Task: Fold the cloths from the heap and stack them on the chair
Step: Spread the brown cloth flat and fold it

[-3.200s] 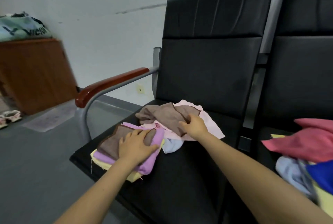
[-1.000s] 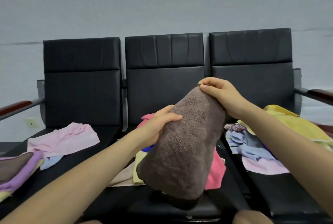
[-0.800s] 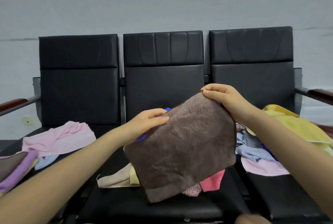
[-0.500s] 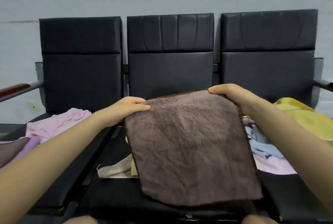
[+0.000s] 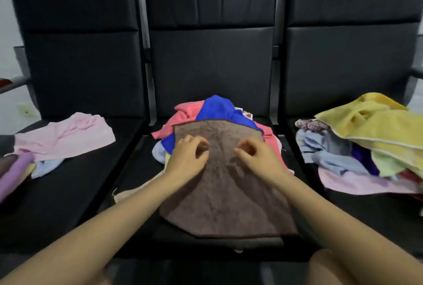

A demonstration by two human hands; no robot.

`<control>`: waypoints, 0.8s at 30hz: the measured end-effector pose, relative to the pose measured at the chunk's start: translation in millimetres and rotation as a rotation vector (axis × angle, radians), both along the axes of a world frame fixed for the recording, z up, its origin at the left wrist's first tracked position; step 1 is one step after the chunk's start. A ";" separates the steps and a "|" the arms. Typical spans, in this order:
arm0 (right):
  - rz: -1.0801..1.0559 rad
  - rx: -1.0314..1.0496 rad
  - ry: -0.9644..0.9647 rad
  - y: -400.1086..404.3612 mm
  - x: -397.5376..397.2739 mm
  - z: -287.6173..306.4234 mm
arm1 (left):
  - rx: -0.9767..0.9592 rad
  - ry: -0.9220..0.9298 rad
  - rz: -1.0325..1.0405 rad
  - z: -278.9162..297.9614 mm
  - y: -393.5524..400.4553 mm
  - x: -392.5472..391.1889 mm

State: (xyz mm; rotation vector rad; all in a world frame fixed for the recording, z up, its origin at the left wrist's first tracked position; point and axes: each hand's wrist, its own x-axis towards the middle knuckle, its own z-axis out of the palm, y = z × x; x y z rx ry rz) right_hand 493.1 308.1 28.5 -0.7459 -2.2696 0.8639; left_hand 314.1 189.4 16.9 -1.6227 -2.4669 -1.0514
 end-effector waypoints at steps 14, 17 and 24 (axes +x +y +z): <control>0.555 0.504 -0.554 -60.2 55.8 -35.5 | -0.440 0.335 -0.449 -35.6 -98.5 44.4; 0.530 0.531 -0.490 -67.4 47.1 -34.9 | -0.347 0.383 -0.469 -35.9 -94.2 48.5; 0.284 0.427 -0.494 -43.9 46.0 -16.4 | -0.056 0.187 -0.275 -8.9 -74.1 31.7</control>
